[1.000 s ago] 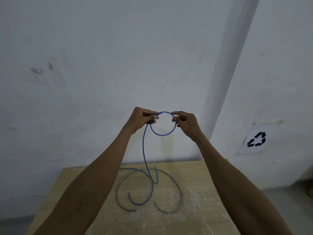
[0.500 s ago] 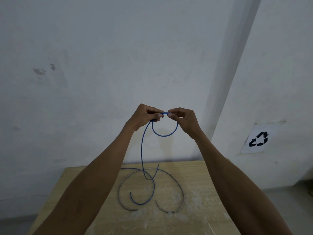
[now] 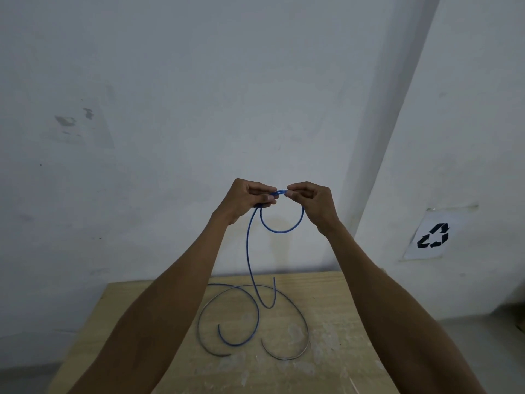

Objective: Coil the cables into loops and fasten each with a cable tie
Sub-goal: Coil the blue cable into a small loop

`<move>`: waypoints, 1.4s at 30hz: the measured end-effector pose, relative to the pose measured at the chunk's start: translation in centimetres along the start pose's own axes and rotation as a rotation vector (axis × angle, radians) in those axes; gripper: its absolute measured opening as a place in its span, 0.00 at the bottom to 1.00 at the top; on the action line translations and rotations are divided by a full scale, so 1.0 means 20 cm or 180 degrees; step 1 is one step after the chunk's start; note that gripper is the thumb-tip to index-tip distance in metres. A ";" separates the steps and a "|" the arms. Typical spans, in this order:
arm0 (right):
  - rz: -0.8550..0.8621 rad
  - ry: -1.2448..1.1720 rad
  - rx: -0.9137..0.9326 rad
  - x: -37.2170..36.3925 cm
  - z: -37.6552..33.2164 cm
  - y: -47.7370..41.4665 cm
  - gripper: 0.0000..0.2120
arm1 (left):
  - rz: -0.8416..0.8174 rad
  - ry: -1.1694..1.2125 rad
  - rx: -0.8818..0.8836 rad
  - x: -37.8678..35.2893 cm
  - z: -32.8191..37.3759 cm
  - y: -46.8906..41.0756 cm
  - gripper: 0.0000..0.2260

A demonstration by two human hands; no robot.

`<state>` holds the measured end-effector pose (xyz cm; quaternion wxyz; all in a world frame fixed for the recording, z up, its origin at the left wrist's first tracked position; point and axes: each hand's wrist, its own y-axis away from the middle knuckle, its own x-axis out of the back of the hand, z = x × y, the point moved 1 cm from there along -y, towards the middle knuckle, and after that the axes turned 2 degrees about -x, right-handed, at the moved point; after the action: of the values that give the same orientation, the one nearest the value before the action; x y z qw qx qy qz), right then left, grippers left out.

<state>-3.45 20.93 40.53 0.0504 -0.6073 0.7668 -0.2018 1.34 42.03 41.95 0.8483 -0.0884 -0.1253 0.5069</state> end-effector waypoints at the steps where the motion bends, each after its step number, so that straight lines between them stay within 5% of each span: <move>1: 0.0008 -0.0019 -0.0008 0.00 0.00 0.00 0.09 | 0.0001 0.0020 -0.0004 0.00 0.00 0.00 0.12; 42: 0.0210 0.0046 0.0058 0.03 -0.02 -0.04 0.07 | 0.0198 0.0269 0.0154 -0.04 -0.02 0.00 0.15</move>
<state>-3.04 20.40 41.31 0.0570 -0.5797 0.7849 -0.2114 1.05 41.40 41.44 0.8386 -0.0930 -0.0743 0.5316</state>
